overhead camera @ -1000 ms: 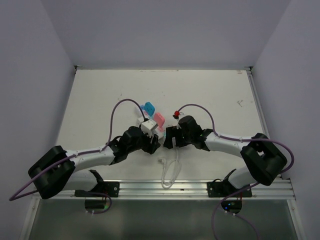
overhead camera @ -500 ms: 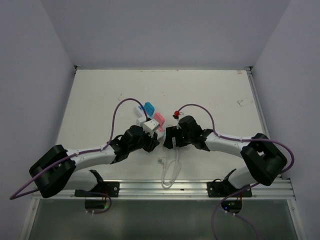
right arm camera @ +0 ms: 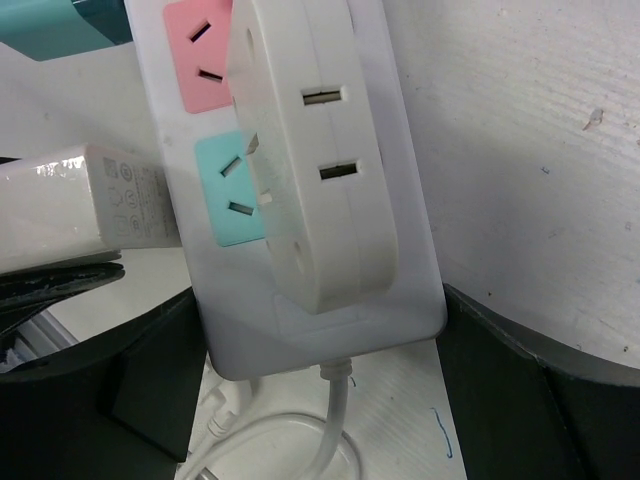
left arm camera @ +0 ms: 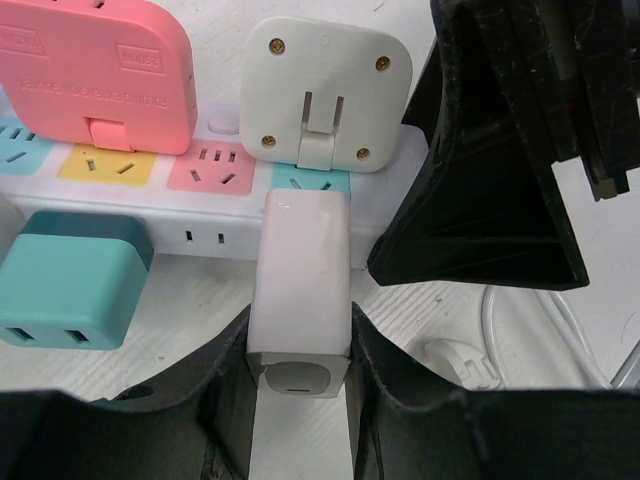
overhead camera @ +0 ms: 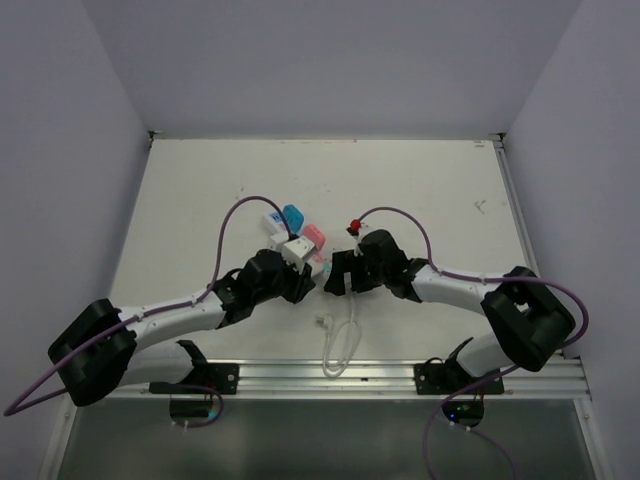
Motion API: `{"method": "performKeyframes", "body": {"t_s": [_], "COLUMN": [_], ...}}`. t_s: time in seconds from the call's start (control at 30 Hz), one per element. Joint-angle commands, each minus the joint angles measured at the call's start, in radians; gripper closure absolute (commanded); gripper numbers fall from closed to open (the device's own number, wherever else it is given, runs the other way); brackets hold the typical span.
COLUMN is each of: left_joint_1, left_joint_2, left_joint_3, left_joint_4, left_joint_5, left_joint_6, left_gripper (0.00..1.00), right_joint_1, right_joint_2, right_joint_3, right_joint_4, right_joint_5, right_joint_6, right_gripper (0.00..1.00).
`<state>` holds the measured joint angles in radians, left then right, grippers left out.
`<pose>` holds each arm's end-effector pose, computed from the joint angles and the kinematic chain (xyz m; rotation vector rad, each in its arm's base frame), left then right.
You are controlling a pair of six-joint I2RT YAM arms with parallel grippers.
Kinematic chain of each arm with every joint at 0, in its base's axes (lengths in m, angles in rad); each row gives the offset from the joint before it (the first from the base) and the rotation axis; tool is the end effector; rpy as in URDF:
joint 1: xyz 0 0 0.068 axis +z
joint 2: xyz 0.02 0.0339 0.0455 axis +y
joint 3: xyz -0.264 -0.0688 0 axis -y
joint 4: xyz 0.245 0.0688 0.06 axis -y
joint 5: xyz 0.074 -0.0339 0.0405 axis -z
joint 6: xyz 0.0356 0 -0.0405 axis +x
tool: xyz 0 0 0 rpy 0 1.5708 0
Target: Pull the plug off the socket
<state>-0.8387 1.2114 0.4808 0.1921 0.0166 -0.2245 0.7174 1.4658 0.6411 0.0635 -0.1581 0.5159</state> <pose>0.1625 -0.1817 0.1856 0.6682 2.0731 -0.6421 0.2086 0.1894 0.1616 -0.3304 2.4381 0.7682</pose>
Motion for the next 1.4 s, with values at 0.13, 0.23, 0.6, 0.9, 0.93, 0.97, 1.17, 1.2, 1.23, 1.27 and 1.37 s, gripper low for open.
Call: {"method": "performKeyframes", "body": {"t_s": [0.13,0.23,0.6,0.9,0.93,0.97,1.17,1.2,1.23,1.27,1.37], "left_joint_1": [0.001,0.001,0.163,0.518,0.583,0.614,0.753,0.763,0.789,0.803,0.839], "left_joint_2": [-0.104,-0.105,-0.158,-0.021,0.015,0.036,0.227,0.253,0.302,0.325,0.399], "left_joint_3": [0.015,0.019,0.062,0.105,0.110,0.114,0.206,0.235,0.248,0.260,0.288], "left_joint_4": [0.044,0.027,-0.123,-0.044,-0.024,-0.005,0.089,0.096,0.104,0.109,0.154], "left_joint_5": [-0.001,0.006,-0.205,-0.060,-0.029,0.030,0.160,0.175,0.190,0.213,0.253], "left_joint_6": [-0.035,-0.055,-0.219,-0.418,-0.438,-0.475,-0.553,-0.561,-0.575,-0.582,-0.616], "left_gripper": [1.00,1.00,1.00,1.00,1.00,0.99,0.91,0.90,0.89,0.88,0.82], "right_joint_1": [-0.088,-0.088,-0.107,-0.108,-0.108,-0.108,-0.110,-0.110,-0.110,-0.110,-0.111], "right_joint_2": [0.025,0.031,-0.024,-0.044,-0.045,-0.047,-0.055,-0.055,-0.056,-0.056,-0.062], "right_joint_3": [-0.031,-0.024,-0.050,-0.066,-0.067,-0.069,-0.069,-0.069,-0.069,-0.069,-0.069], "right_joint_4": [-0.054,-0.060,-0.085,-0.070,-0.068,-0.068,-0.070,-0.070,-0.068,-0.070,-0.068], "right_joint_5": [0.150,0.175,0.203,0.181,0.180,0.178,0.161,0.161,0.163,0.161,0.161], "right_joint_6": [0.009,0.009,0.010,-0.004,-0.007,-0.005,-0.014,-0.014,-0.017,-0.019,-0.022], "right_gripper": [1.00,1.00,1.00,1.00,1.00,1.00,1.00,1.00,1.00,1.00,1.00]}}
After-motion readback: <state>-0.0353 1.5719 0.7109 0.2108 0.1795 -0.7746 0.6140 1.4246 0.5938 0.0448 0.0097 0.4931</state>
